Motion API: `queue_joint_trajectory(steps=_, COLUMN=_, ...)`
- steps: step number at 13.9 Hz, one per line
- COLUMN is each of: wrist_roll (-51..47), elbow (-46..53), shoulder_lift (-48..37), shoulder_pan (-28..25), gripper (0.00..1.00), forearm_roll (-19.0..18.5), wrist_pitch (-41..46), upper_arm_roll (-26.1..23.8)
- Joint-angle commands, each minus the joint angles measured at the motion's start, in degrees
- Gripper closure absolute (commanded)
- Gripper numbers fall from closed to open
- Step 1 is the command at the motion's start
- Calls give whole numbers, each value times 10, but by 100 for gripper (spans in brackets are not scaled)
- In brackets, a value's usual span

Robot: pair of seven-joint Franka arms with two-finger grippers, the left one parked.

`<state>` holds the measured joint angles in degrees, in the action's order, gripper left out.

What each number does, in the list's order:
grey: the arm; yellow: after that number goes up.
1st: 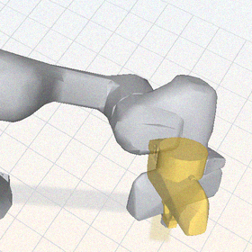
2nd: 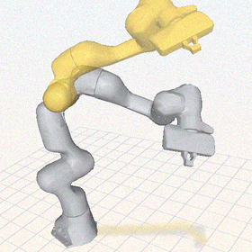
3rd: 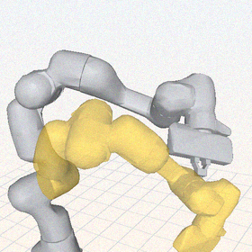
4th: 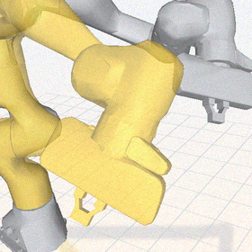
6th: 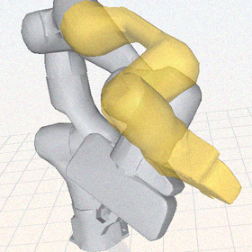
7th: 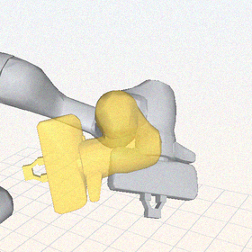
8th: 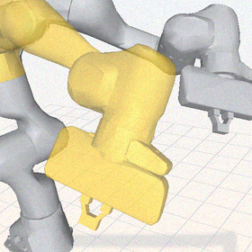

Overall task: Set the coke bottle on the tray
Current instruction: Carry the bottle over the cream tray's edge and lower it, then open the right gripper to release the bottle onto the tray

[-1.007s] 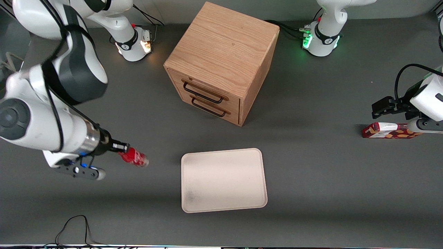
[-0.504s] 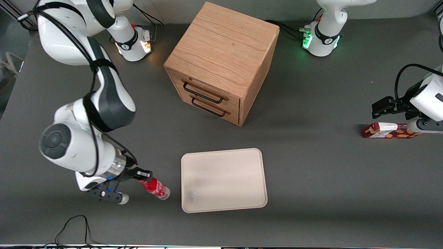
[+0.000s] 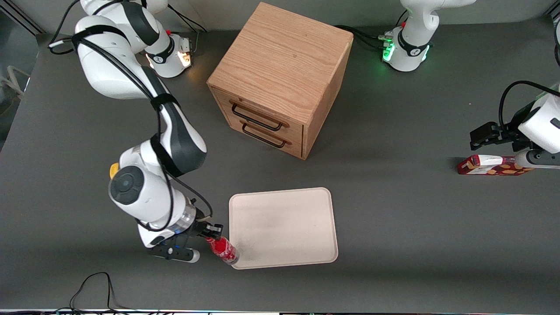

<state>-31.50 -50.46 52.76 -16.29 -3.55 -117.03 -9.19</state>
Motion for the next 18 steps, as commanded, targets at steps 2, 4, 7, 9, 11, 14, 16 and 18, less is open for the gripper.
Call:
queue_joint_trajectory(steps=2, wrist_roll=-25, elbow=33, shoulder_lift=36, shoulder_pan=-20, gripper=100, forearm_roll=-36, wrist_pitch=-27, upper_arm_roll=6)
queue_joint_trajectory(steps=4, wrist_roll=-27, elbow=31, shoulder_lift=37, shoulder_pan=-28, gripper=100, forearm_roll=-40, wrist_pitch=-28, upper_arm_roll=6)
queue_joint_trajectory(steps=7, wrist_roll=-30, elbow=27, shoulder_lift=38, shoulder_pan=-33, gripper=100, forearm_roll=-46, wrist_pitch=-29, upper_arm_roll=5)
queue_joint_trajectory(steps=9, wrist_roll=-31, elbow=26, shoulder_lift=45, shoulder_pan=-35, gripper=100, forearm_roll=-47, wrist_pitch=-29, upper_arm_roll=5)
queue_joint_trajectory(steps=11, wrist_roll=-31, elbow=16, shoulder_lift=45, shoulder_pan=-36, gripper=100, forearm_roll=-58, wrist_pitch=-28, upper_arm_roll=5)
queue_joint_trajectory(steps=14, wrist_roll=-33, elbow=7, shoulder_lift=45, shoulder_pan=-40, gripper=62, forearm_roll=-72, wrist_pitch=-22, upper_arm_roll=5)
queue_joint_trajectory(steps=16, wrist_roll=-33, elbow=2, shoulder_lift=45, shoulder_pan=-47, gripper=1, forearm_roll=-87, wrist_pitch=-22, upper_arm_roll=7)
queue_joint_trajectory(steps=18, wrist_roll=-34, elbow=3, shoulder_lift=43, shoulder_pan=-47, gripper=0, forearm_roll=-89, wrist_pitch=-12, upper_arm_roll=7)
